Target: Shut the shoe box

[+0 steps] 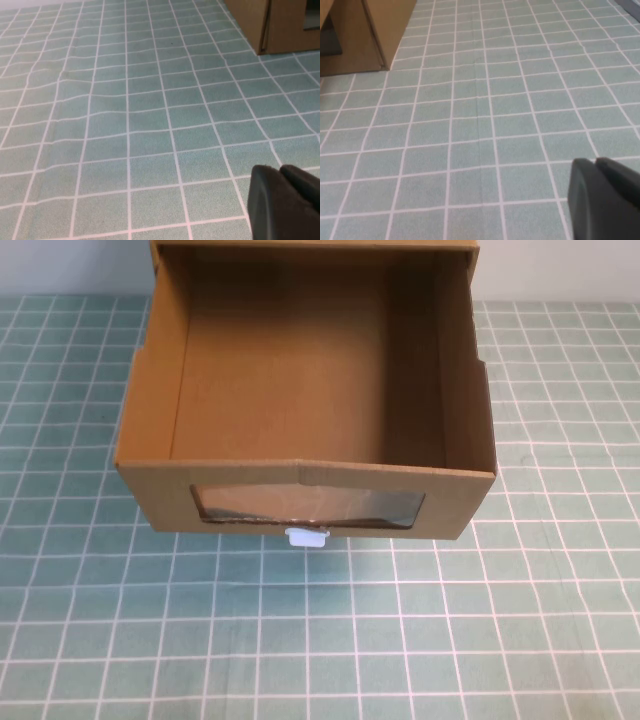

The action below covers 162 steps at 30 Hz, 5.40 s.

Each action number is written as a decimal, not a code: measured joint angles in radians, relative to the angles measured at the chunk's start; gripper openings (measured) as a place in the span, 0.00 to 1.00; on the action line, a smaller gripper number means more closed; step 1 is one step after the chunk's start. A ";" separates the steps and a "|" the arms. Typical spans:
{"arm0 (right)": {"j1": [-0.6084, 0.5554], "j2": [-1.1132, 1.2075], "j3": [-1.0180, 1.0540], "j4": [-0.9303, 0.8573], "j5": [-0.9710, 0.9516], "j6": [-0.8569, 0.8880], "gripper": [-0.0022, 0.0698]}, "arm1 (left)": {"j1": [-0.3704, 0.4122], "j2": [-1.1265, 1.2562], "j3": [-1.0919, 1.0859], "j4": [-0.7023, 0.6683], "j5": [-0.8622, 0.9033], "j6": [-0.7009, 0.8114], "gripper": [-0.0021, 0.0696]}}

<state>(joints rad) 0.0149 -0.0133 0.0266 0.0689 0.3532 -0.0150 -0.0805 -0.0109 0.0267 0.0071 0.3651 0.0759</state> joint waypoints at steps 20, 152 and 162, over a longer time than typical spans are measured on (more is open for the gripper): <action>0.000 0.000 0.000 0.000 0.000 0.000 0.01 | 0.000 0.000 0.000 0.008 -0.002 0.000 0.02; 0.686 1.426 -1.189 0.343 0.182 -0.079 0.01 | -0.113 1.928 -2.043 -0.679 0.547 0.606 0.02; 0.642 1.505 -1.300 0.337 0.138 -0.084 0.01 | -0.113 1.928 -2.043 -0.679 0.549 0.606 0.02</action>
<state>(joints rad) 0.6573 1.4922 -1.2733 0.4058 0.4908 -0.0985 -0.1938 1.9175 -2.0162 -0.6723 0.9143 0.6822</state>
